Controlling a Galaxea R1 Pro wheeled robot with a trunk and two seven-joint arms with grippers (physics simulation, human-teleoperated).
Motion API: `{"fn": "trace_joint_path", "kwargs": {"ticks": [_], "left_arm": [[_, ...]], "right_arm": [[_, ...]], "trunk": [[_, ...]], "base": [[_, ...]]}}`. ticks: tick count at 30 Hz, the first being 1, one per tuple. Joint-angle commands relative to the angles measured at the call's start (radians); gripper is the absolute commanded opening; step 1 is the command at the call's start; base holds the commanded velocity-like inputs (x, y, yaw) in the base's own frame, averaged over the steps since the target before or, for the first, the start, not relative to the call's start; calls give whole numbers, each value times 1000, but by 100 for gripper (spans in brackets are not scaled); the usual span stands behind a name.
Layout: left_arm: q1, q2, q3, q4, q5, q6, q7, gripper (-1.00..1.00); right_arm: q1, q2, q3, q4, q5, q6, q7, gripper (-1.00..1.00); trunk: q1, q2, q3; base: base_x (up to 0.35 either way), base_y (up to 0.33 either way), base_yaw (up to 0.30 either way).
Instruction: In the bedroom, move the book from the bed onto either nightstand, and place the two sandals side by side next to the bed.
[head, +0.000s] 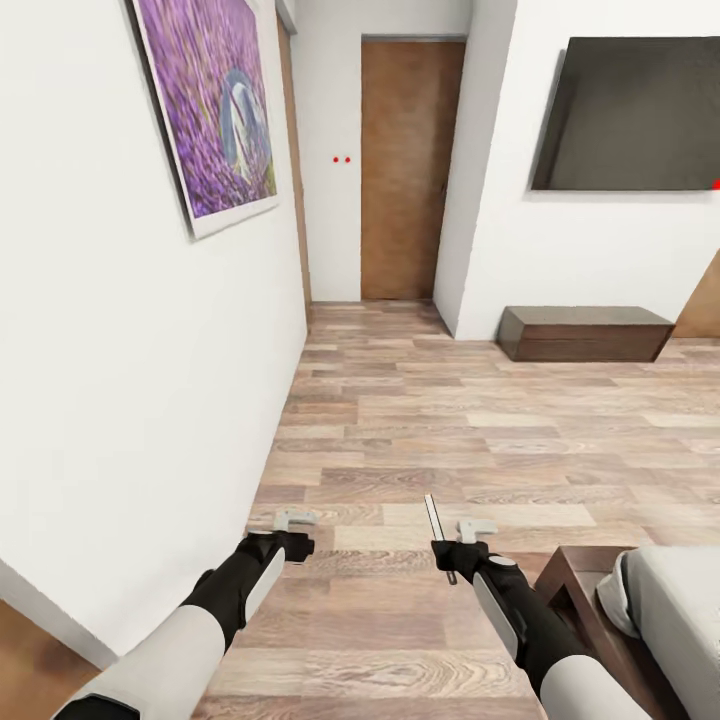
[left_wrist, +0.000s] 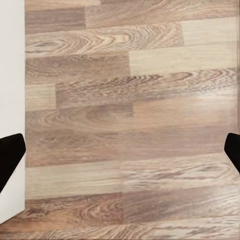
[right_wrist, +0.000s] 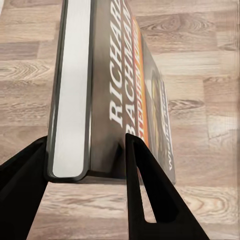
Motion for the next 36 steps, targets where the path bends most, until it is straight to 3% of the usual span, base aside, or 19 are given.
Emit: {"fn": "trace_joint_path", "kwargs": {"ticks": [1,11,25,36], "left_arm": [[0,1,-6,-2,11,5,9,100],[0,1,-7,-4,9,8,8,100],[0,1,-7,-4,6,11,8,100],[0,1,-8,-4,5,11,8,100]], "right_arm": [[-1,0,1,-1,-6,5,0,-100],[-1,-1,1,-1,-5,5,1,-100],[-1,-2,-1,-1,-6,4,0,-100],[-1,-2,-1,-1,-6,5,0,-100]], "trunk": [[1,0,-1],[1,0,-1],[1,0,-1],[1,0,-1]], "base": [[312,159,-266],[318,161,-54],[336,14,-6],[338,0,-205]]}}
